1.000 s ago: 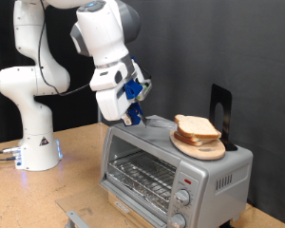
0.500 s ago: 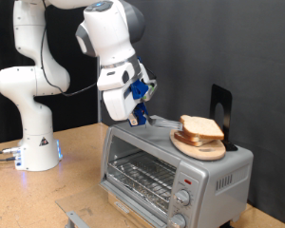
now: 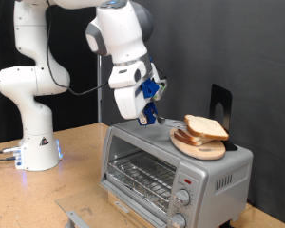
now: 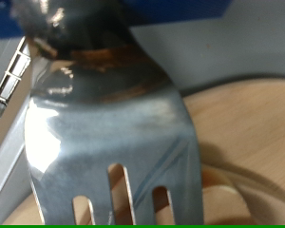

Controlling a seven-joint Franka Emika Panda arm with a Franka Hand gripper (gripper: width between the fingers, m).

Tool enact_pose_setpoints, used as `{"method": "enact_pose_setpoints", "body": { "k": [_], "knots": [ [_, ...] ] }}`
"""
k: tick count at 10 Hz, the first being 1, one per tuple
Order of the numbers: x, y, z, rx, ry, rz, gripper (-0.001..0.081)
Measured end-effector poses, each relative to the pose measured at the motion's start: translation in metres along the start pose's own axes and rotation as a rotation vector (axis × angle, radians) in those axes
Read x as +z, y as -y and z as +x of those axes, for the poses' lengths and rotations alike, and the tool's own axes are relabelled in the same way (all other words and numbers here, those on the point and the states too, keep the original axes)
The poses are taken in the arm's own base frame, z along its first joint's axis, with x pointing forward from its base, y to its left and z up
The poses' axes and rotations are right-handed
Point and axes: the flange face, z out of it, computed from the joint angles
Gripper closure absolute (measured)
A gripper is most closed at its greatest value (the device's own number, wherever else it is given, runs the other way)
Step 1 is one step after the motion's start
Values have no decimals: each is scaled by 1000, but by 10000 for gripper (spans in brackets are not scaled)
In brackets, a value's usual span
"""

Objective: Make a piece of toast with the oven

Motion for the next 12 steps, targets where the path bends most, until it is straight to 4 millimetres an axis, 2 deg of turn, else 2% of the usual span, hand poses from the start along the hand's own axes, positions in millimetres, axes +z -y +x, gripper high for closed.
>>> {"method": "enact_pose_setpoints", "body": {
  "k": [7, 12],
  "knots": [
    [15, 11, 23, -2, 15, -11, 323],
    [25, 26, 30, -47, 3, -7, 323]
  ]
}}
